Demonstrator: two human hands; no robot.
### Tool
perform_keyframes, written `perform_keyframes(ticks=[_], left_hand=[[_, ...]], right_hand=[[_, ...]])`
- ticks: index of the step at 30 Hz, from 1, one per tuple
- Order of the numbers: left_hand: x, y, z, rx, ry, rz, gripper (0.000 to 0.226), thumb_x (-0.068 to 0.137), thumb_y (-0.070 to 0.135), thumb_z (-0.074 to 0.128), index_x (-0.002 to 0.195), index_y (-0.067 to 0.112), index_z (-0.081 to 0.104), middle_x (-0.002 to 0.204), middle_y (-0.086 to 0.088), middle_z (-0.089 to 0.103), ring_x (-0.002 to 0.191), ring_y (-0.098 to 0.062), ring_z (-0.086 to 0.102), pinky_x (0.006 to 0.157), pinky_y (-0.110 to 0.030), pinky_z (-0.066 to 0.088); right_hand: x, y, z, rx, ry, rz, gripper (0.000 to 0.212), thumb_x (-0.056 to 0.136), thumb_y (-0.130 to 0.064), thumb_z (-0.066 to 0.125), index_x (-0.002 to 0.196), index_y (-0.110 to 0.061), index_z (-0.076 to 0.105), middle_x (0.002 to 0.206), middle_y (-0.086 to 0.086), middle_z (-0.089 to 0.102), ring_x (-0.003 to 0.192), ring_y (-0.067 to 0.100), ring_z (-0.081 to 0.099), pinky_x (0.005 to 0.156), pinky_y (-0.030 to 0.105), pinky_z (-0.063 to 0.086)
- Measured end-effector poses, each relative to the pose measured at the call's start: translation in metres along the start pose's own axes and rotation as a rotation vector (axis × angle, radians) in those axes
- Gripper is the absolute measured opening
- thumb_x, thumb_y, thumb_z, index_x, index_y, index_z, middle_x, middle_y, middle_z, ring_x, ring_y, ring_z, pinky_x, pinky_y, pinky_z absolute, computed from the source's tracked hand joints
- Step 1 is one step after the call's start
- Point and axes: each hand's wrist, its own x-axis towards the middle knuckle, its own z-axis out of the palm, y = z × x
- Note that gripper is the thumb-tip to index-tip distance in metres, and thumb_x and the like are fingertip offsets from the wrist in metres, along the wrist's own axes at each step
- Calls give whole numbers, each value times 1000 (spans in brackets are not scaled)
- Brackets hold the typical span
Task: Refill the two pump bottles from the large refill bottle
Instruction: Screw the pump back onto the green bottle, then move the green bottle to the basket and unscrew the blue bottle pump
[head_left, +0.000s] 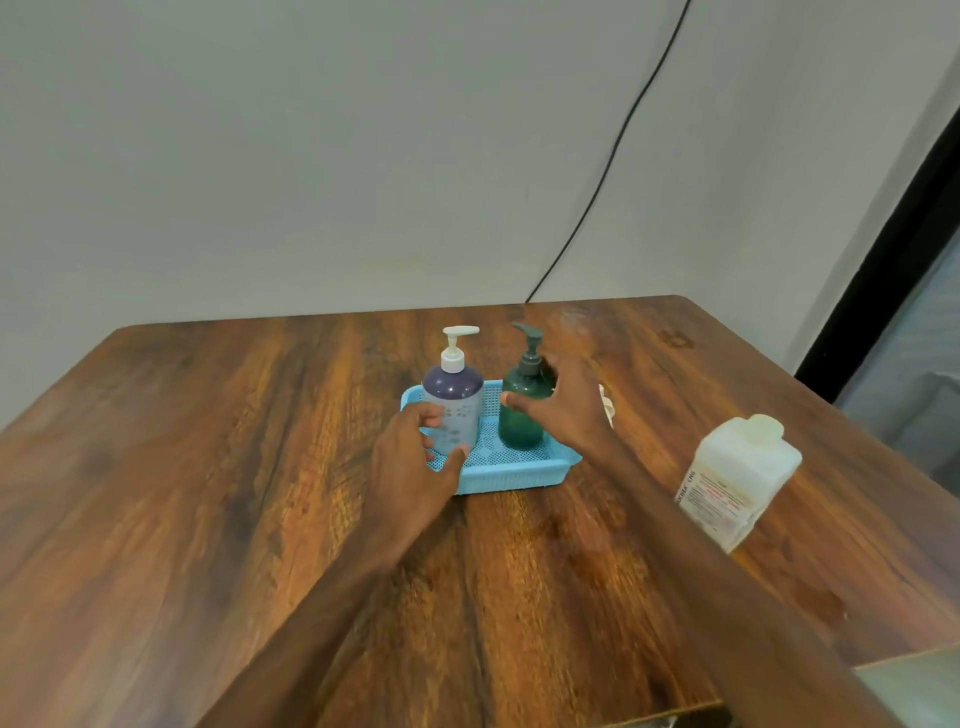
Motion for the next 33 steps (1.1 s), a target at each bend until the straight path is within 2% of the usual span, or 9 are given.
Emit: perform_keyframes(ticks=[5, 8, 10, 14, 17, 20, 25, 29, 33], left_hand=[[11, -10, 5, -18, 58, -15, 70, 80, 39, 88, 135, 21, 48, 130, 4, 57, 105, -16, 63, 75, -13, 54], [25, -8, 7, 16, 32, -43, 99, 70, 60, 86, 146, 28, 32, 148, 0, 47, 128, -25, 57, 99, -45, 58], [36, -1, 10, 15, -8, -53, 111, 66, 68, 84, 152, 27, 28, 155, -3, 44, 138, -26, 51, 109, -51, 50], [57, 13, 11, -27, -44, 31, 90, 72, 51, 90, 145, 25, 45, 143, 2, 58, 125, -11, 56, 106, -36, 52], [59, 16, 6, -44, -35, 35, 81, 70, 42, 94, 139, 23, 56, 136, 4, 65, 114, -5, 60, 95, -18, 54], [47, 31, -6, -54, 21, 97, 77, 70, 43, 94, 135, 24, 58, 132, 8, 66, 110, -5, 61, 80, 1, 45], [5, 85, -35, -86, 99, 170, 66, 69, 48, 92, 120, 38, 51, 111, 29, 53, 95, 10, 56, 75, 5, 39], [-36, 111, -29, -139, -23, 207, 72, 64, 53, 94, 124, 35, 59, 121, 20, 65, 106, -2, 64, 84, -13, 49], [-74, 118, 1, -166, -95, 219, 70, 64, 54, 94, 121, 38, 58, 119, 21, 65, 109, 1, 62, 86, -10, 49]], right_hand=[[7, 10, 5, 0, -5, -4, 56, 69, -33, 90, 117, -23, 61, 117, -8, 66, 104, 13, 61, 94, 34, 52], [3, 12, 3, 8, -19, 6, 67, 67, -36, 91, 124, -23, 57, 125, -5, 64, 109, 12, 59, 100, 39, 51], [-4, 11, -1, 10, -8, 12, 78, 69, -37, 90, 134, -21, 50, 138, -1, 57, 120, 14, 54, 105, 33, 45], [-29, 10, -19, -44, 81, 58, 85, 78, -41, 83, 148, -24, 38, 153, -3, 44, 135, 19, 47, 108, 42, 44], [-61, 12, -41, 35, 153, 61, 69, 82, -33, 81, 142, -27, 48, 146, -7, 51, 129, 14, 52, 104, 37, 49], [-89, 14, -59, 100, 189, 17, 51, 82, -28, 81, 129, -29, 62, 133, -11, 62, 117, 4, 59, 98, 27, 52], [-119, 2, -79, 218, 55, -71, 50, 78, -29, 85, 124, -33, 66, 123, -17, 67, 110, -1, 64, 90, 23, 56], [-138, -1, -87, 270, -120, -103, 78, 69, -35, 91, 138, -30, 55, 131, -20, 63, 119, -3, 59, 96, 24, 53], [-158, 9, -85, 226, -119, -86, 72, 71, -27, 89, 129, -44, 49, 119, -39, 60, 111, -15, 57, 86, 6, 48]])
